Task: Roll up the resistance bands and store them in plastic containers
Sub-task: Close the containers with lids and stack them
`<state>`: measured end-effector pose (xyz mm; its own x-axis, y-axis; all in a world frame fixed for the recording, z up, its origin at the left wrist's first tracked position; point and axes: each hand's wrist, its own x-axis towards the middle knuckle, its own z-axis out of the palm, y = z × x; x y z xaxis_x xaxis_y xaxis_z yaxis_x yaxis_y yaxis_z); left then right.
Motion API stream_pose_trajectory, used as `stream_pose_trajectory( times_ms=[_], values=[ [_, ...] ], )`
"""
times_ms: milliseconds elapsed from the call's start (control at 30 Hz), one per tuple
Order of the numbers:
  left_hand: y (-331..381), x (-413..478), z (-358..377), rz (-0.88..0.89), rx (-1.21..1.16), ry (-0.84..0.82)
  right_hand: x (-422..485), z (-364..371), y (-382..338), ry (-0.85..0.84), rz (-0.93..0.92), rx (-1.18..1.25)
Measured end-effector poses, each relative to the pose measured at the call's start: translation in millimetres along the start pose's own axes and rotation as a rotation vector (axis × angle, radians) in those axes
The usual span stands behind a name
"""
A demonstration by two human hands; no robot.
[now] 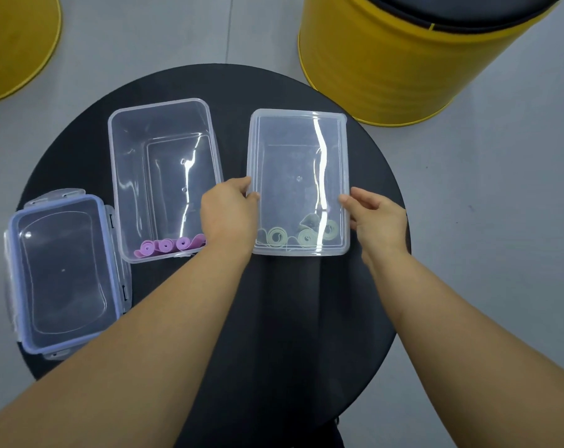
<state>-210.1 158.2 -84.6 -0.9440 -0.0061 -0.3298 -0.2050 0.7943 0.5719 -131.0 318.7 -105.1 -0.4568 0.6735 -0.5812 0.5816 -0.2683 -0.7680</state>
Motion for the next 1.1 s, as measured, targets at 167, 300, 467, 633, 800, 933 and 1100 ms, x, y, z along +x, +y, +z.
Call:
stream_pose_trajectory(
  times_ms=[167,300,467,633,800,933,1100],
  values=[
    [3.1,-0.6,-1.7,-0.023,-0.002,0.017,-8.1,-4.5,11.8,-0.036,0.05,-0.011],
    [1.0,0.5,-0.1,-0.06,-0.057,0.016,-5.8,-3.6,8.9,-0.023,0.063,-0.035],
    [1.6,6.1,-3.3,-0.125,-0.175,0.007,-4.7,-2.1,4.6,-0.036,0.055,-0.089],
    [0.7,5.9,-2.1,-0.116,-0.167,-0.02,-4.5,-1.8,-1.6,-0.048,0.024,-0.16],
    [1.6,4.9,-2.9,-0.147,-0.145,-0.037,-5.5,-1.4,-3.1,-0.048,0.021,-0.152],
    [2.6,-0.1,-4.9,-0.175,-0.221,-0.026,-4.1,-0.9,-4.1,-0.042,0.019,-0.165],
    [-5.0,-18.0,7.0,-0.234,-0.19,-0.047,-2.4,-0.8,-3.6,-0.055,0.022,-0.186]
  ],
)
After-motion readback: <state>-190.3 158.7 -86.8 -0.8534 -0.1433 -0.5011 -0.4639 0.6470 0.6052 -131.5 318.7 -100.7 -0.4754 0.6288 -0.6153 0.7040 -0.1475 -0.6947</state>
